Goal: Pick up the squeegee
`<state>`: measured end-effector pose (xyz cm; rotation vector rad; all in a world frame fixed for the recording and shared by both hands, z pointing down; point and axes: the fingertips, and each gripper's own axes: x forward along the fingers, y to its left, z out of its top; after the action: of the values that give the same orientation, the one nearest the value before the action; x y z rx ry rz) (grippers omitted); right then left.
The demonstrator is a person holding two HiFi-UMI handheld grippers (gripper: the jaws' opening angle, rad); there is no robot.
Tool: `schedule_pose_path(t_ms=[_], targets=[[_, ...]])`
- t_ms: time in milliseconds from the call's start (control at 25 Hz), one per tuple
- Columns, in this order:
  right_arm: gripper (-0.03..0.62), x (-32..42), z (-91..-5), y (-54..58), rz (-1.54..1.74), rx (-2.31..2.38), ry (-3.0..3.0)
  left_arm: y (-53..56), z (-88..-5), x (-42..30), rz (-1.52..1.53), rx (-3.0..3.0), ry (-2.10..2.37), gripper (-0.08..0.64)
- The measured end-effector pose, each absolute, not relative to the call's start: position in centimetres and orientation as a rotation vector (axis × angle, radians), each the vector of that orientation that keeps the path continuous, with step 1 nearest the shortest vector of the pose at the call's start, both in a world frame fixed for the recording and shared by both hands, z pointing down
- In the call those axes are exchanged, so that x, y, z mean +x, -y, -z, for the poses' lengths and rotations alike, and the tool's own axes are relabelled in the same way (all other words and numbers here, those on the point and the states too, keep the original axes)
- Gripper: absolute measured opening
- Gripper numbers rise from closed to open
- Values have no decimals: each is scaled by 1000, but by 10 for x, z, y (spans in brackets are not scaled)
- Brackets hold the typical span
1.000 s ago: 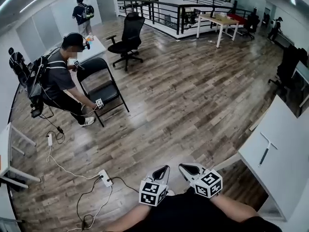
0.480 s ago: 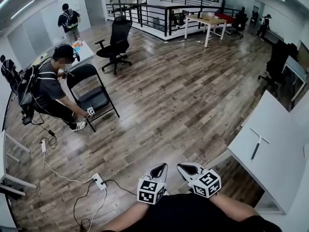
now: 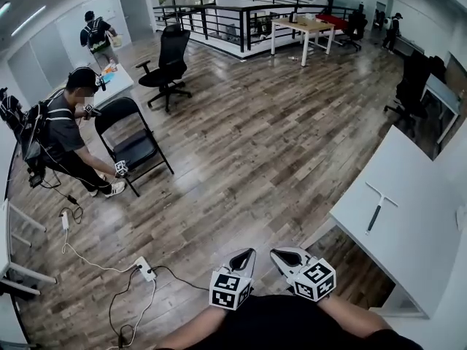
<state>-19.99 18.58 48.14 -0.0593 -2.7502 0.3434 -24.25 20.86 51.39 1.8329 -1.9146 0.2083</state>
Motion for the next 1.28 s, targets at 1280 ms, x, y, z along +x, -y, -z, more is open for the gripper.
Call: schedule_pose_path(t_ms=[1280], targets=[[6,4,-480,-187,-399,75,2805,-205,-509,-46,-288,1936,1863,8]])
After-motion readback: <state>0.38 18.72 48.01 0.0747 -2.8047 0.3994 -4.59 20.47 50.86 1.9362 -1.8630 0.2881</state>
